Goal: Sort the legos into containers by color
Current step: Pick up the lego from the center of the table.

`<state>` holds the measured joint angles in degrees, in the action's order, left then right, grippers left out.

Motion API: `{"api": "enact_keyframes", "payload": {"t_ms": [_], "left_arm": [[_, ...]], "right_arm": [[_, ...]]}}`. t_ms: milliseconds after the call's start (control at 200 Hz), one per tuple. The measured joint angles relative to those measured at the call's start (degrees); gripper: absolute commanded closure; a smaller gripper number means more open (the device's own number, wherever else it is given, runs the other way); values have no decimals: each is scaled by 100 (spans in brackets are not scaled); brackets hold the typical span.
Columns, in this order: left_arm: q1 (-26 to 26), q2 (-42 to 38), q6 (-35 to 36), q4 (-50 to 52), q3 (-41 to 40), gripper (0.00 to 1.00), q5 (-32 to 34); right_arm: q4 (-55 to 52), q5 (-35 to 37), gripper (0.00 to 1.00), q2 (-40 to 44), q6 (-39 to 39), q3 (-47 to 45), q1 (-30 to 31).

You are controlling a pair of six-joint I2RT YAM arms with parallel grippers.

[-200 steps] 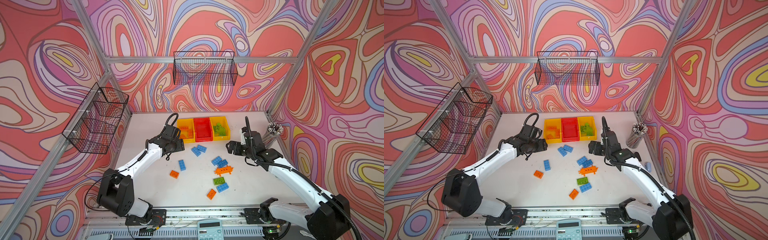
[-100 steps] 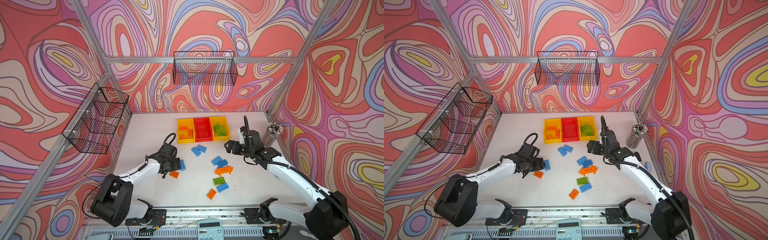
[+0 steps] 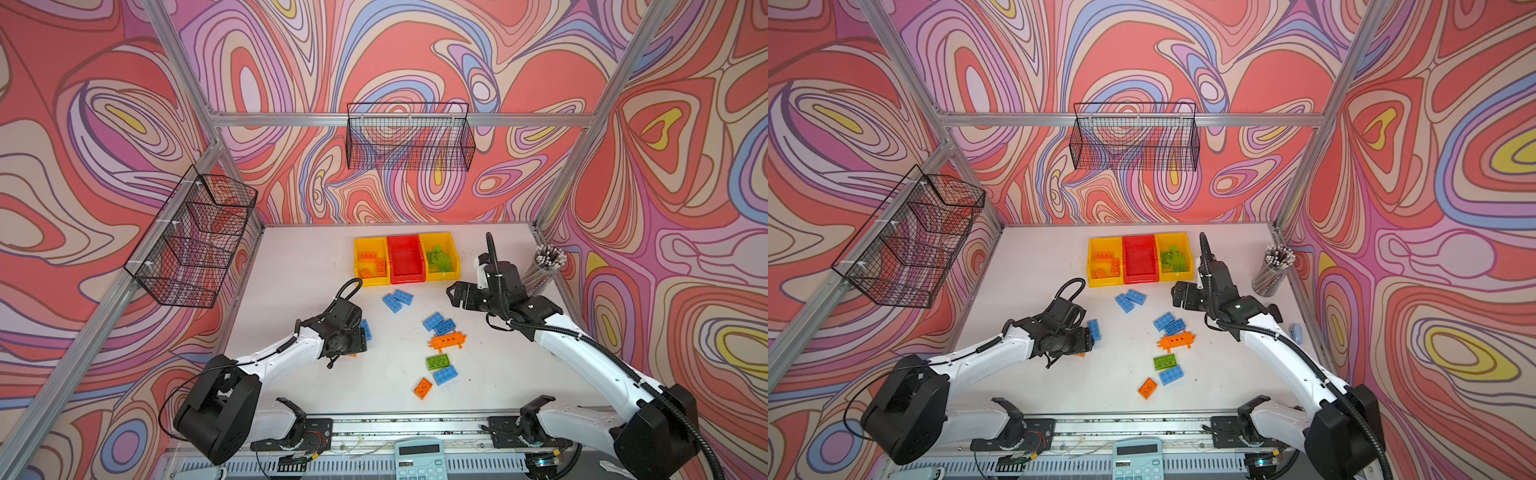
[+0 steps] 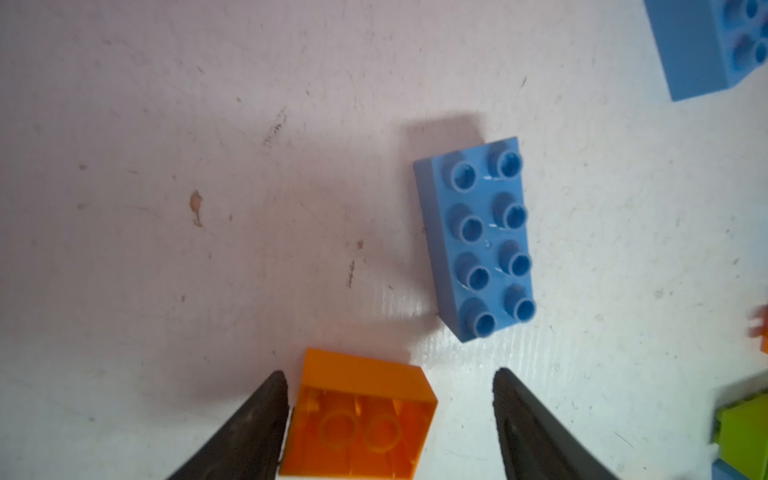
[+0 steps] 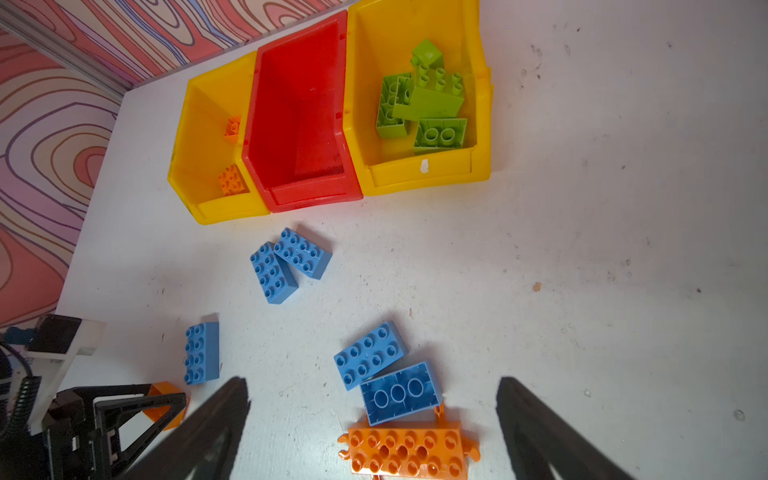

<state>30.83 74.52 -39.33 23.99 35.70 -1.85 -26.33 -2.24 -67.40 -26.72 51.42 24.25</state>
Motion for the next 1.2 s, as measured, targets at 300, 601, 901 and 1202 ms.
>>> {"api": "enact_keyframes", "payload": {"t_ms": [300, 601, 901, 1202], "left_arm": [[136, -243, -282, 52, -361, 25, 170], [256, -107, -376, -24, -332, 39, 341], [264, 39, -378, 61, -197, 58, 472], [289, 289, -273, 339, 96, 65, 577]], "right_arm": [[22, -15, 2, -92, -37, -92, 133], [98, -13, 2, 144, -37, -389, 136], [107, -9, 2, 378, -35, -483, 136], [120, -9, 2, 378, -33, -564, 136]]}}
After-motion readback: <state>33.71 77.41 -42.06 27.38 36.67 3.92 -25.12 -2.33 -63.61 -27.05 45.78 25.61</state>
